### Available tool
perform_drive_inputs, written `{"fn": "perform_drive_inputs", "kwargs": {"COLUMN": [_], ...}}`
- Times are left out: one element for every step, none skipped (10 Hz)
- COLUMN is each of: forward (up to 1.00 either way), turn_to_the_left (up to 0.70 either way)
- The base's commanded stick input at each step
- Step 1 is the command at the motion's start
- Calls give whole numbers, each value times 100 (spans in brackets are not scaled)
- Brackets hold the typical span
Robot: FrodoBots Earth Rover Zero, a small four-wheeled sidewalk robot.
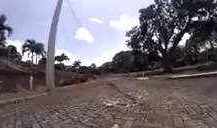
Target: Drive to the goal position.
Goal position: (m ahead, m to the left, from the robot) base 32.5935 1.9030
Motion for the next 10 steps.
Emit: {"fn": "perform_drive_inputs", "kwargs": {"forward": [70,70,70,70,70,70,70,70,70,70], "turn_to_the_left": [27,13,0,0,0,0,0,0,0,0]}}
